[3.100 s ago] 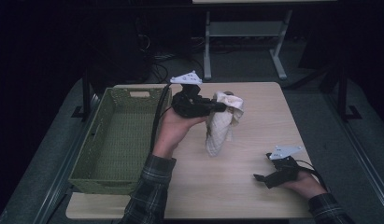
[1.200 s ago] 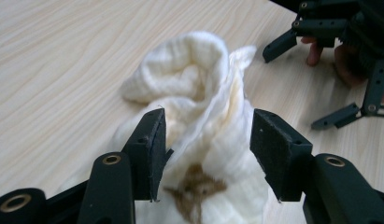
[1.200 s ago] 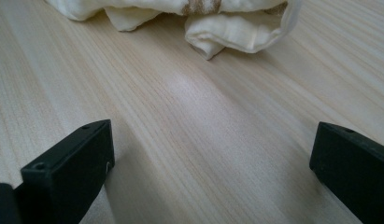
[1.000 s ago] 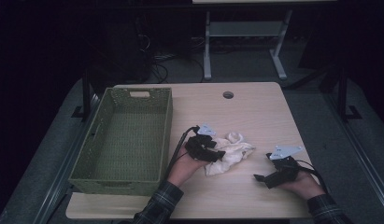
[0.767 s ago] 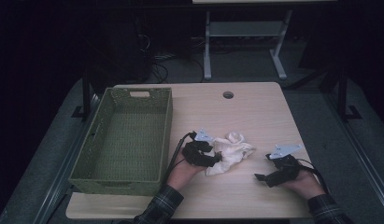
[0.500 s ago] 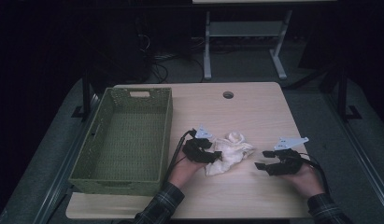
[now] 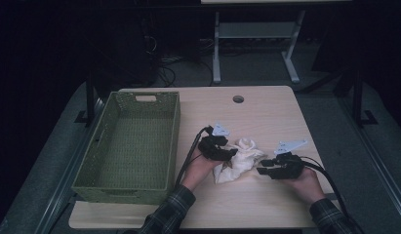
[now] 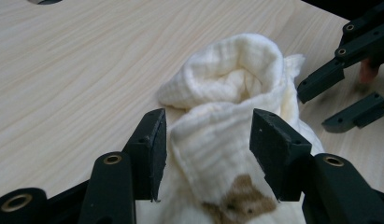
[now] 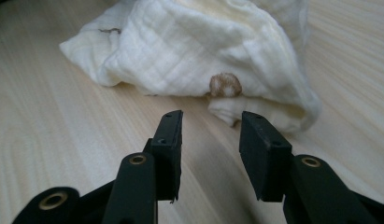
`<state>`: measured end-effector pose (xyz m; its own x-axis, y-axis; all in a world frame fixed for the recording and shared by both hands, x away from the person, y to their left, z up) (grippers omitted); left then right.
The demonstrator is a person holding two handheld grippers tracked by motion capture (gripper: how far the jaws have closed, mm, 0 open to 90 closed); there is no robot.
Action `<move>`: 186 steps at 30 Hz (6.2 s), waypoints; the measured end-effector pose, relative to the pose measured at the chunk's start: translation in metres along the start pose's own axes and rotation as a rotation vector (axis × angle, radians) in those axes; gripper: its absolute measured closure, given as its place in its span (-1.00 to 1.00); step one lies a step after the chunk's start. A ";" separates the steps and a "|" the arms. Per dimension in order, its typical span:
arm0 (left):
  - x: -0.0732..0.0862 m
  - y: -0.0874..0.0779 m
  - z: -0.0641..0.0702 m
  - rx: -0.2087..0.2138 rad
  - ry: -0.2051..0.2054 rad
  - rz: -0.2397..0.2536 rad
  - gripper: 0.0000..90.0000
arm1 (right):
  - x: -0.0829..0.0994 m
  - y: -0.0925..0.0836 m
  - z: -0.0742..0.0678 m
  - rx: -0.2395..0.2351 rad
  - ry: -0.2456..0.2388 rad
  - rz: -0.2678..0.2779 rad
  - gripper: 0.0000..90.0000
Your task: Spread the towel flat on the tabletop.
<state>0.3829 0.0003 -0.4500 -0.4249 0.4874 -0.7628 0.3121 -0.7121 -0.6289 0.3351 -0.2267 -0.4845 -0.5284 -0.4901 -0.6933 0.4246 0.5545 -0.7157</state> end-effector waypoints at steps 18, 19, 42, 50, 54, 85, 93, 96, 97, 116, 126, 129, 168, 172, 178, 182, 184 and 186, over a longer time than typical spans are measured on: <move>0.002 -0.003 -0.003 0.072 -0.022 -0.019 0.90 | -0.013 0.013 0.007 0.072 -0.033 -0.053 0.92; 0.001 -0.006 -0.002 0.074 -0.024 -0.009 0.90 | -0.013 0.010 0.008 0.074 -0.032 -0.050 0.92; -0.004 -0.059 0.012 0.037 -0.075 0.118 0.90 | 0.007 -0.057 0.054 0.206 0.079 0.049 0.97; 0.029 -0.065 0.048 0.132 -0.071 0.050 0.90 | 0.025 -0.073 0.037 0.180 0.050 0.028 0.97; 0.051 -0.063 0.059 0.173 -0.104 0.005 0.89 | 0.038 -0.077 0.035 0.178 0.064 -0.005 0.97; 0.060 -0.021 0.022 -0.012 -0.076 -0.063 0.26 | -0.056 0.007 0.040 0.056 -0.061 0.025 0.57; 0.065 -0.015 0.024 -0.021 -0.045 -0.098 0.25 | -0.054 0.040 0.033 0.051 -0.109 -0.077 0.58; 0.066 -0.015 0.024 -0.022 -0.042 -0.094 0.25 | -0.051 0.047 0.031 0.051 -0.123 -0.100 0.88; 0.066 -0.016 0.024 -0.023 -0.040 -0.096 0.25 | -0.051 0.045 0.031 0.062 -0.131 -0.108 0.93; 0.069 -0.018 0.023 -0.029 -0.047 -0.097 0.25 | -0.038 -0.021 0.071 0.242 -0.016 0.020 0.97; 0.069 -0.019 0.023 -0.033 -0.048 -0.099 0.25 | -0.003 -0.047 0.081 0.260 0.085 -0.032 0.97; 0.069 -0.019 0.023 -0.032 -0.050 -0.099 0.25 | 0.002 -0.047 0.075 0.248 0.075 -0.054 0.96; 0.064 -0.027 0.022 -0.048 -0.037 -0.083 0.22 | -0.008 0.003 0.009 -0.049 -0.106 -0.144 0.99; 0.064 -0.026 0.023 -0.047 -0.043 -0.084 0.22 | -0.002 -0.001 0.004 -0.056 -0.103 -0.144 0.99; 0.061 -0.027 0.022 -0.062 -0.045 -0.072 0.21 | -0.008 -0.010 0.006 -0.047 -0.101 -0.082 0.91; 0.051 -0.027 0.016 -0.078 -0.055 -0.046 0.18 | -0.019 -0.016 0.010 -0.031 -0.075 -0.028 0.73; 0.046 -0.026 0.012 -0.090 -0.054 -0.045 0.17 | -0.024 -0.016 0.013 -0.022 -0.071 -0.009 0.65; 0.040 -0.022 0.008 -0.096 -0.056 -0.036 0.16 | -0.028 -0.014 0.017 -0.011 -0.066 -0.011 0.60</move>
<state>0.3522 0.0315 -0.4651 -0.4831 0.4809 -0.7317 0.3749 -0.6416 -0.6692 0.3565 -0.2328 -0.4564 -0.4829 -0.5397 -0.6896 0.4109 0.5558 -0.7227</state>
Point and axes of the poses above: each handheld gripper's, and its own axes: y roughly forward along the jaws, x roughly out of its underside, z roughly to its right, the point moved 3 cm from there along y, roughly forward along the jaws, and after that the axes turned 6 degrees about x, right-handed, at the moved point
